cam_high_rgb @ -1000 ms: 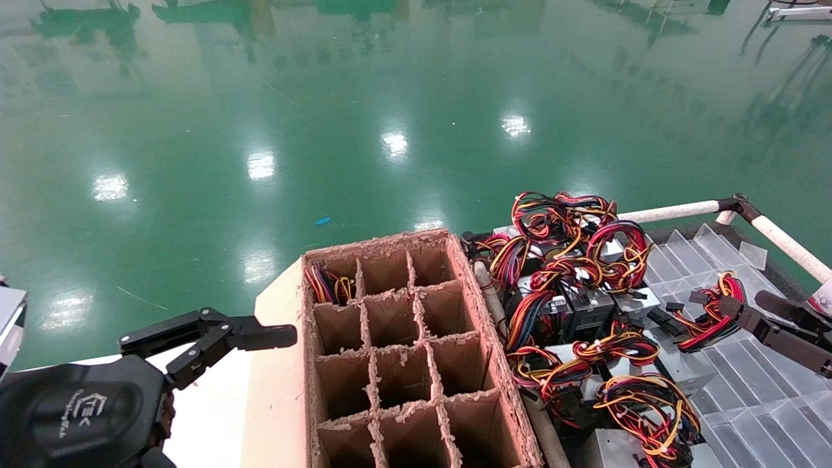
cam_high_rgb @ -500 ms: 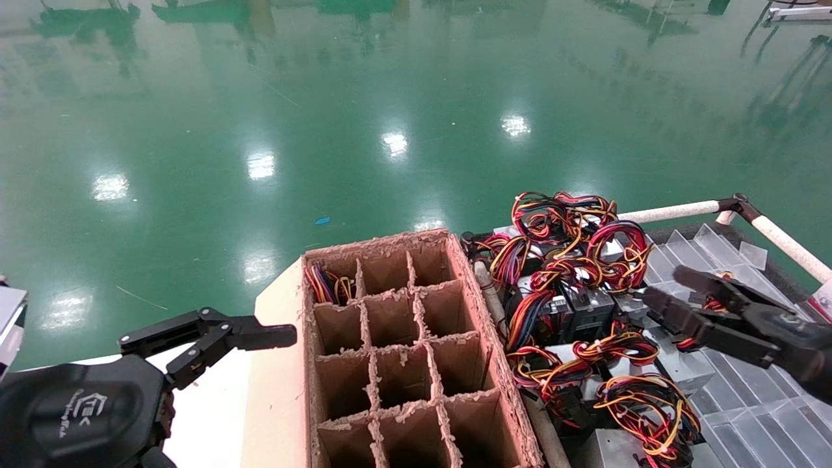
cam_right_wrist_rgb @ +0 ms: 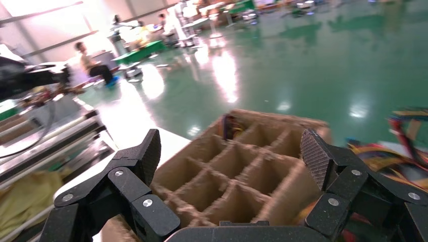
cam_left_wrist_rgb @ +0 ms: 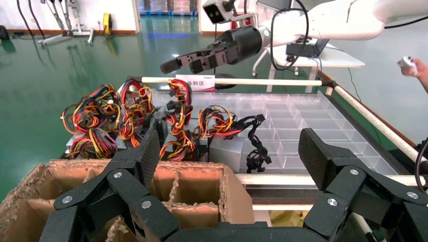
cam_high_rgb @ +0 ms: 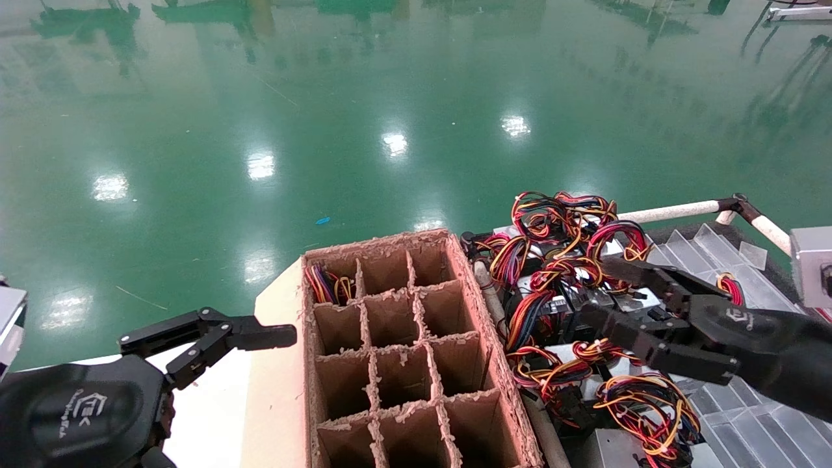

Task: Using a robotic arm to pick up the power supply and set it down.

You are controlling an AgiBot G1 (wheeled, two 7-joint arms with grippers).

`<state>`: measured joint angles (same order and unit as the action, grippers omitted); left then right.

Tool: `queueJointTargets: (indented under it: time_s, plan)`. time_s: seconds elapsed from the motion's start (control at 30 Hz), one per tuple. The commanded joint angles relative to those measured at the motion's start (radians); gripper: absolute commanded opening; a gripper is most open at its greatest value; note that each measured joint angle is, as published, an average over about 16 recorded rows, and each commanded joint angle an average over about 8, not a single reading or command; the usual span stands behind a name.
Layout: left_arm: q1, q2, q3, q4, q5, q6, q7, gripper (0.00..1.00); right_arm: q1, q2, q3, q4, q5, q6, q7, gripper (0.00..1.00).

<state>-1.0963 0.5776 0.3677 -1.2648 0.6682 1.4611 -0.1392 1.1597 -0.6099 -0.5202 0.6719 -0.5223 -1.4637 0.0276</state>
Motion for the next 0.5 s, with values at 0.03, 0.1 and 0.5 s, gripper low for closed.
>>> queueJointTargets:
  time_s: [0.03,0.1,0.5]
  plan:
    - [0.000,0.000,0.000,0.000,0.000,0.000,0.000,1.00,-0.006,0.000,0.017,0.042,-0.014,-0.002,0.011,1.00]
    - [0.000,0.000,0.000,0.000,0.000,0.000,0.000,1.00,-0.012,0.000,0.033,0.085,-0.029,-0.004,0.022,1.00]
    - [0.000,0.000,0.000,0.000,0.000,0.000,0.000,1.00,-0.043,-0.001,0.122,0.309,-0.105,-0.016,0.081,1.00]
